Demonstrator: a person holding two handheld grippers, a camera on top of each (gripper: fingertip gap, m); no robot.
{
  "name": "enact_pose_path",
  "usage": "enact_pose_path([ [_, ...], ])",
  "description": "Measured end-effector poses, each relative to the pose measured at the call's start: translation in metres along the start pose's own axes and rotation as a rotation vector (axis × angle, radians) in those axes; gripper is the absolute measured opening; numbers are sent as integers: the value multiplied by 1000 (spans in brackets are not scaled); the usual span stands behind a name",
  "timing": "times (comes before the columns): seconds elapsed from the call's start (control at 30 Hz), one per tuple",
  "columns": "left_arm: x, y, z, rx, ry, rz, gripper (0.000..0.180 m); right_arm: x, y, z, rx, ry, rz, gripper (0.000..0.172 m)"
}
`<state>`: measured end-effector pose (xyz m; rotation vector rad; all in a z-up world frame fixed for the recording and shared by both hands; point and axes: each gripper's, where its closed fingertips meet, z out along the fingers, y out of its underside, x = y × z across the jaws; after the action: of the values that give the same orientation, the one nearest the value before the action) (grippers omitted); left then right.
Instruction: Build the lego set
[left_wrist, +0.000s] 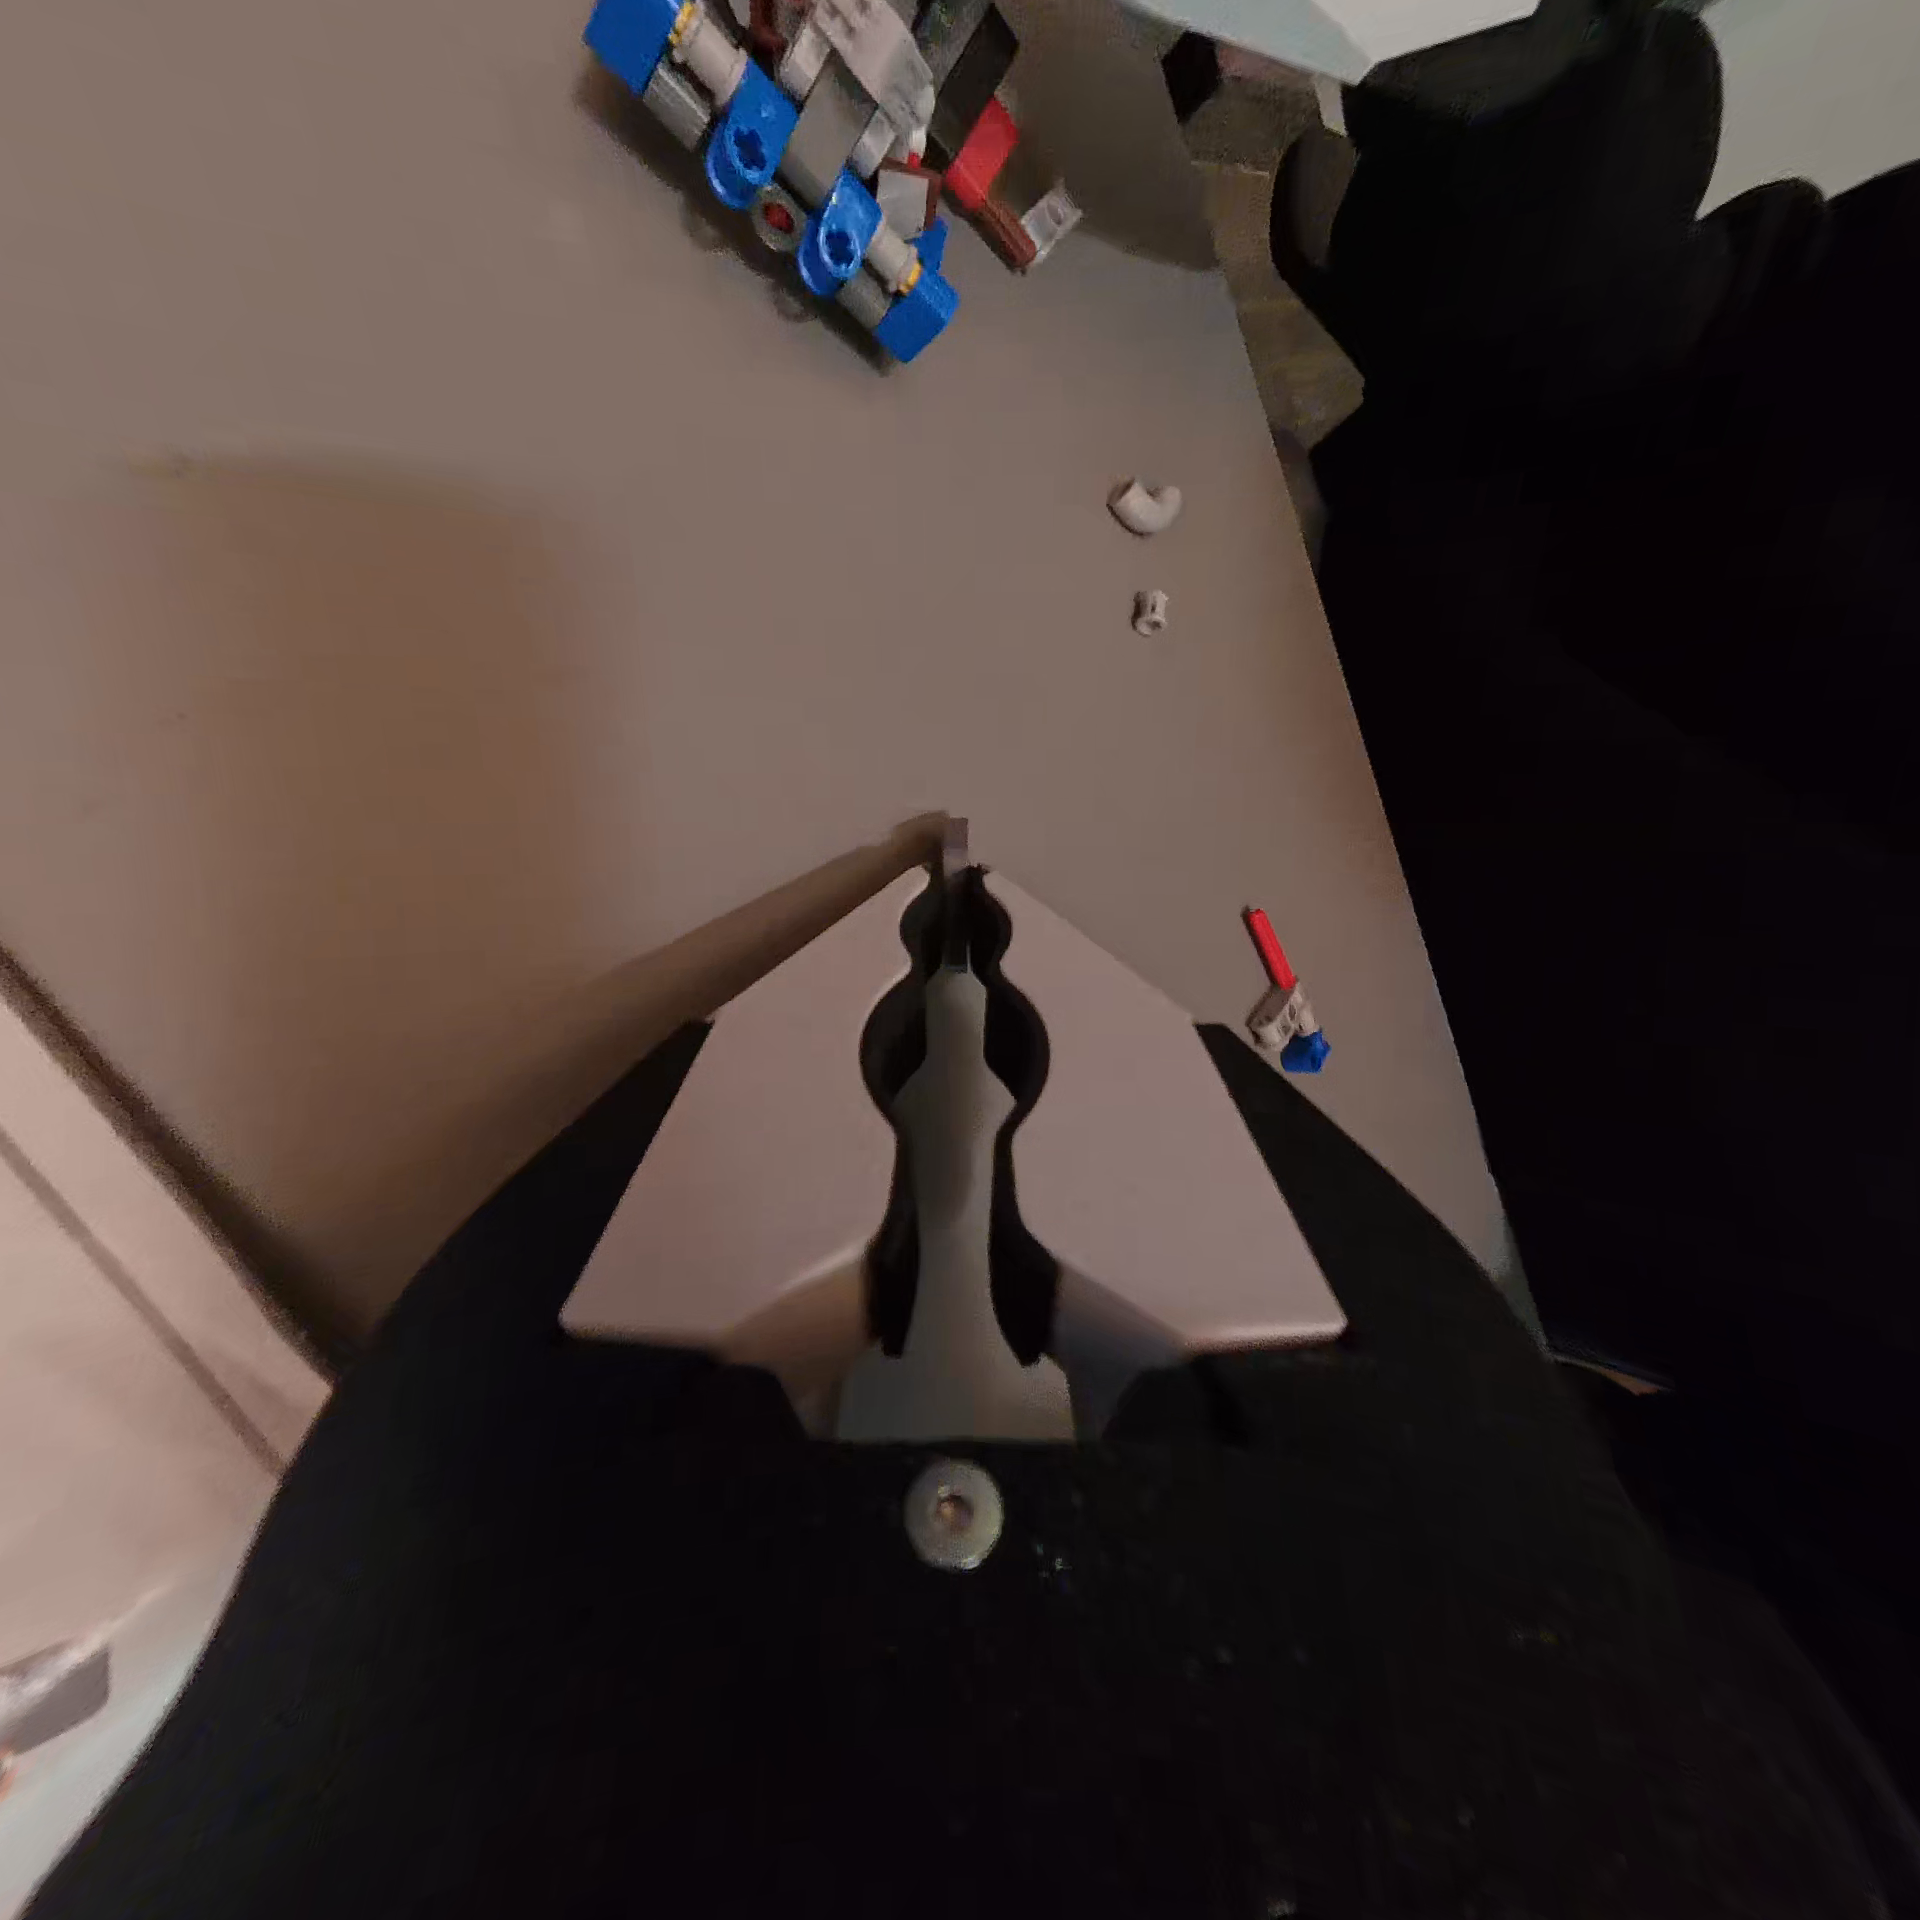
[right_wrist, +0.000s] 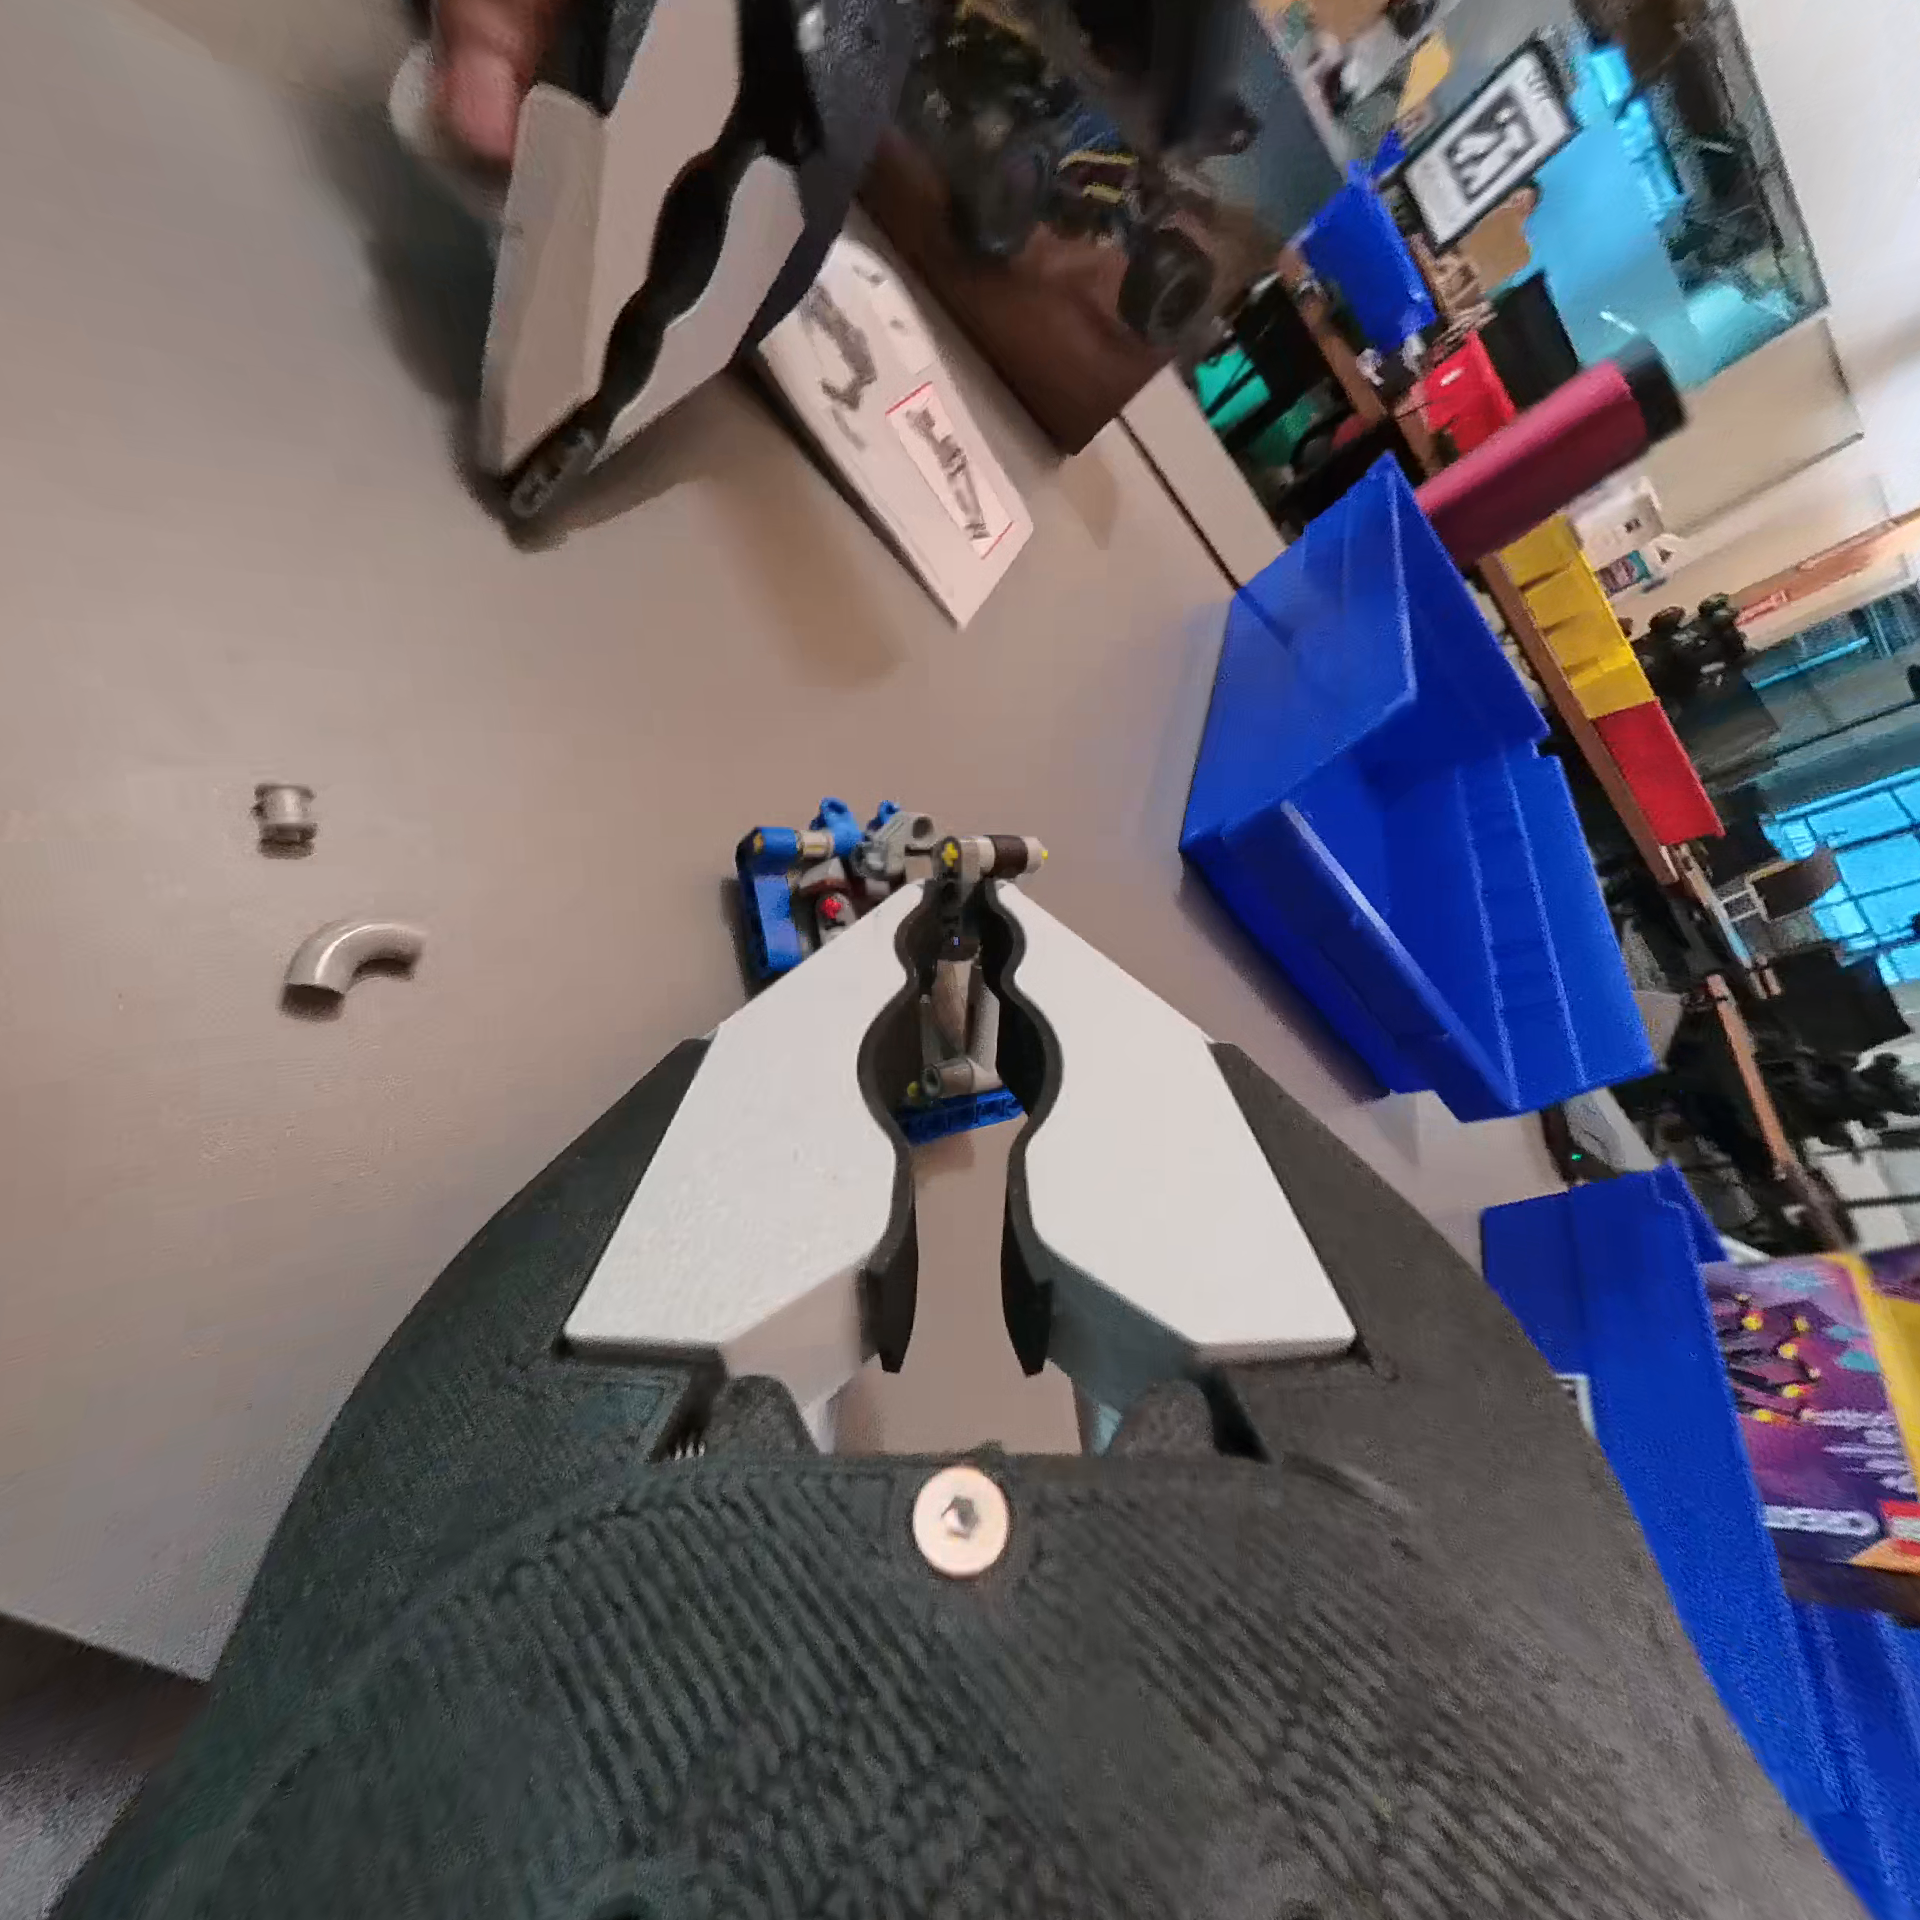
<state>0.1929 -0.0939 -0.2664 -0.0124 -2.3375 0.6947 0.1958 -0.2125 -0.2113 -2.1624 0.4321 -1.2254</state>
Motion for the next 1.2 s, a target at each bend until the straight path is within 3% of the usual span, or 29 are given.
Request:
enact_pose_path([
  [0.07, 3, 0, -1, 0, 14, -6, 6, 3, 0, -3, 54, -19, 81, 3],
  [0.13, 6, -3, -4, 18, 11, 13, 23, 4, 0, -5, 92, -35, 145, 3],
  [0.2, 4, -5, -10, 37, -34, 27, 38, 5, 0, -7, 125, -48, 192, 3],
  [0.37, -3, -21, -27, 73, -215, 114, 53, 11, 0, -8, 190, -83, 355, 3],
  [0.5, -7, -88, -32, 279, -519, 402, 46, 16, 0, -8, 208, -84, 454, 3],
  [0.6, -4, -120, -12, 367, -597, 533, 37, 15, 1, -7, 200, -93, 472, 3],
  [0.73, -1, -128, 17, 368, -471, 542, 30, 11, 0, -7, 194, -129, 485, 3],
  [0.87, -3, -129, 32, 350, -456, 586, 29, 2, 0, -7, 177, -182, 464, 1],
  [1.07, -14, -135, 38, 355, -520, 626, 11, 5, 3, -9, 172, -176, 460, 0],
  [1.2, -14, -137, 40, 356, -558, 596, 8, 7, 6, -11, 114, -83, 383, 7],
])
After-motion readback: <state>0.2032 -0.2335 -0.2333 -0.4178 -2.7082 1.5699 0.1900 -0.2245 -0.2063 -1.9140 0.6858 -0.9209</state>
